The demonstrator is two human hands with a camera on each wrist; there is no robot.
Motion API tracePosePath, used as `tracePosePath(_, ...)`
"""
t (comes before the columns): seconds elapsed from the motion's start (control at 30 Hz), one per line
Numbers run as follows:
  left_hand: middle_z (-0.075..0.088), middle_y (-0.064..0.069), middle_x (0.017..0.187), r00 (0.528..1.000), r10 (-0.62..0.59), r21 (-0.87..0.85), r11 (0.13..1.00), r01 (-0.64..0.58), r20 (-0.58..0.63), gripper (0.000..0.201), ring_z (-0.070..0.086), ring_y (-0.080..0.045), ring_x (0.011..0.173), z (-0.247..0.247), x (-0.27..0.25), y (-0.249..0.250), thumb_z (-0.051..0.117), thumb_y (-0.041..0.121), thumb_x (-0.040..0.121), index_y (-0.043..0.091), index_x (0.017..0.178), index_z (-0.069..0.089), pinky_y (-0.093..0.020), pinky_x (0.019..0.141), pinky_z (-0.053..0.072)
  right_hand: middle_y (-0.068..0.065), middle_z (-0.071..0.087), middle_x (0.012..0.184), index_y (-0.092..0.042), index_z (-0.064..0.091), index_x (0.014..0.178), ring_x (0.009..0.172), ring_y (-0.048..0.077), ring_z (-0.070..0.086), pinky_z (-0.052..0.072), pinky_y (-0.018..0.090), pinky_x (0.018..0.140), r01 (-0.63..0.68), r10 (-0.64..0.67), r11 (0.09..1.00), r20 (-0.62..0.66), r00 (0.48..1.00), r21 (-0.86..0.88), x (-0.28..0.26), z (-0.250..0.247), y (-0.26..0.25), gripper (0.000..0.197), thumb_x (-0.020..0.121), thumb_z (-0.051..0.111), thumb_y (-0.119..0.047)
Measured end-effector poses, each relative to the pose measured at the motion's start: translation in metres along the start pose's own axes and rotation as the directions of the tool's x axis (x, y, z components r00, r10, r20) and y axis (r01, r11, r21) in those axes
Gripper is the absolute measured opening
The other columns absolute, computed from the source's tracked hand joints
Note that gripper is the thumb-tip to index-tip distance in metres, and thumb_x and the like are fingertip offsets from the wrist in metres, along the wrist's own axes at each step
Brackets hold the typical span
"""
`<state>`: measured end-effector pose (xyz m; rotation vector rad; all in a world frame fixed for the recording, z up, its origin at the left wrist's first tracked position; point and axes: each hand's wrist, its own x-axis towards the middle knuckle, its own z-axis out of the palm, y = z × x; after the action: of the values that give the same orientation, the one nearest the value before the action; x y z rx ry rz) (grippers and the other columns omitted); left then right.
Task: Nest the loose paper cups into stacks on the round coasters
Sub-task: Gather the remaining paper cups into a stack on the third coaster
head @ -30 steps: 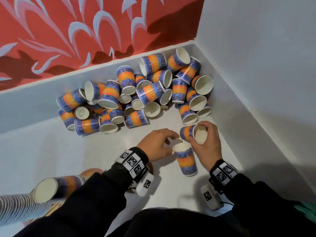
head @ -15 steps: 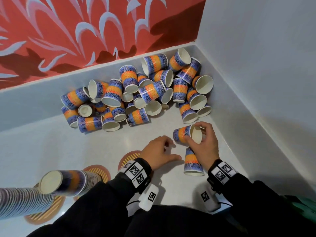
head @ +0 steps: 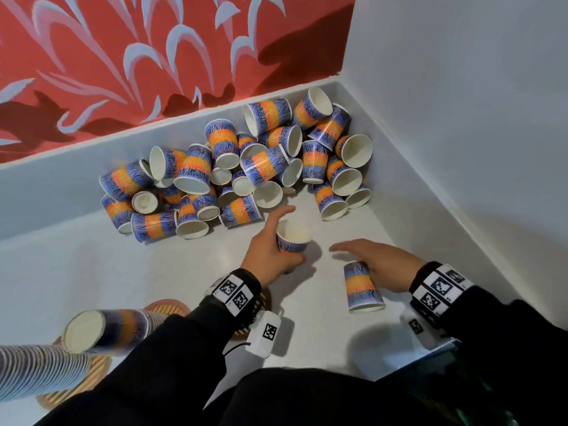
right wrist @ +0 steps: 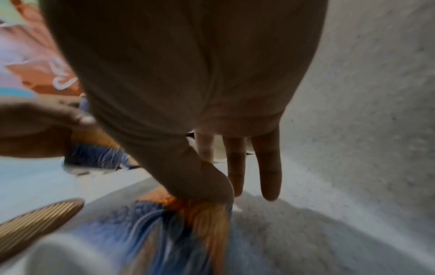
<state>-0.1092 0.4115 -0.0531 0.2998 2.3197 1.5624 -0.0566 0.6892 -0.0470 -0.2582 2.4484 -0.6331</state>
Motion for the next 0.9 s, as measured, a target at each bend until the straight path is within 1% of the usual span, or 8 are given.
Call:
tracePosePath(0.07, 0.066, 0.01, 0.119, 1.0, 0.005, 0.026, 1.0, -0.005, -0.016, 0.074, 0.065, -0.01, 0.106, -0.004, 0.0, -0.003, 0.094, 0.021, 0.072, 0.041, 0.131, 0.054, -0.02, 0.081, 0.059, 0.0, 0.027, 0.169, -0.055, 0.035, 0.154, 0.15, 0.025, 0.039, 0.037, 0.042, 0.119, 0.049, -0.022, 0.977, 0.131, 0.991, -0.205, 0.006, 0.009, 0.004, 0.072, 0.1, 0.062, -0.014)
tracePosePath(0.2, 0.06, 0.023, 0.125, 0.999, -0.011, -0.013, 1.0, 0.01, -0.047, 0.067, 0.059, 0.006, 0.113, -0.007, -0.004, 0.001, 0.091, 0.038, 0.077, 0.039, 0.133, 0.054, -0.039, 0.101, 0.057, -0.001, 0.037, 0.156, -0.049, 0.06, 0.133, 0.14, 0.026, 0.043, 0.042, 0.04, 0.113, 0.046, -0.018, 0.97, 0.115, 0.993, -0.24, 0.02, 0.024, -0.003, 0.053, 0.088, 0.075, -0.026)
tracePosePath(0.3, 0.058, 0.021, 0.132, 0.992, 0.047, -0.007, 0.999, -0.048, -0.118, 0.083, 0.056, 0.005, 0.12, -0.013, -0.008, 0.013, 0.093, 0.033, 0.075, 0.042, 0.143, 0.046, -0.036, 0.106, 0.054, -0.006, 0.05, 0.128, -0.034, 0.062, 0.126, 0.113, 0.015, 0.055, 0.051, 0.033, 0.097, 0.019, -0.021, 0.999, -0.043, 0.999, -0.036, 0.032, 0.022, -0.011, 0.063, 0.069, 0.089, -0.029)
tracePosePath(0.4, 0.054, 0.025, 0.136, 0.959, 0.154, 0.002, 0.987, -0.158, -0.237, 0.088, 0.053, 0.008, 0.123, -0.024, -0.012, 0.036, 0.095, 0.03, 0.074, 0.038, 0.146, 0.046, -0.021, 0.102, 0.049, -0.005, 0.059, 0.117, -0.034, 0.062, 0.122, 0.099, 0.006, 0.058, 0.046, 0.026, 0.084, 0.1, -0.032, 0.964, -0.265, 0.964, 0.248, 0.042, 0.019, -0.022, 0.063, 0.069, 0.096, -0.031)
tracePosePath(0.47, 0.054, 0.033, 0.132, 0.919, 0.248, 0.036, 0.968, -0.249, -0.307, 0.079, 0.054, 0.006, 0.124, -0.031, -0.016, 0.054, 0.092, 0.033, 0.076, 0.032, 0.143, 0.05, -0.021, 0.102, 0.049, -0.004, 0.065, 0.118, -0.036, 0.063, 0.121, 0.103, 0.006, 0.063, 0.048, 0.027, 0.087, 0.15, 0.017, 0.903, -0.382, 0.924, 0.403, 0.048, 0.02, -0.03, 0.062, 0.07, 0.097, -0.025)
tracePosePath(0.63, 0.055, 0.018, 0.137, 0.808, 0.409, 0.123, 0.91, -0.396, -0.424, 0.07, 0.054, -0.005, 0.13, -0.044, -0.023, 0.083, 0.087, 0.033, 0.083, 0.016, 0.142, 0.053, -0.028, 0.108, 0.045, 0.007, 0.072, 0.122, -0.019, 0.065, 0.128, 0.116, 0.026, 0.071, 0.057, 0.041, 0.105, 0.275, 0.094, 0.605, -0.41, 0.907, 0.747, 0.059, 0.015, -0.042, 0.062, 0.075, 0.091, 0.0)
tracePosePath(0.8, 0.055, 0.01, 0.143, 0.887, 0.378, 0.135, 0.925, -0.354, -0.265, 0.077, 0.051, -0.007, 0.136, -0.047, -0.02, 0.08, 0.086, 0.041, 0.082, 0.019, 0.147, 0.049, -0.036, 0.112, 0.045, 0.003, 0.074, 0.12, -0.022, 0.066, 0.13, 0.116, 0.026, 0.071, 0.059, 0.041, 0.1, 0.389, -0.022, 0.635, -0.488, 0.872, 0.667, 0.059, 0.006, -0.06, 0.066, 0.073, 0.093, -0.002)
tracePosePath(0.9, 0.048, 0.023, 0.145, 0.935, 0.328, 0.092, 0.944, -0.318, -0.134, 0.1, 0.047, -0.003, 0.139, -0.043, -0.019, 0.07, 0.094, 0.046, 0.072, 0.03, 0.153, 0.038, -0.025, 0.113, 0.042, 0.001, 0.076, 0.123, -0.031, 0.058, 0.138, 0.12, 0.022, 0.071, 0.059, 0.038, 0.099, 0.386, -0.033, 0.586, -0.455, 0.89, 0.712, 0.059, 0.009, -0.069, 0.079, 0.071, 0.096, -0.009)
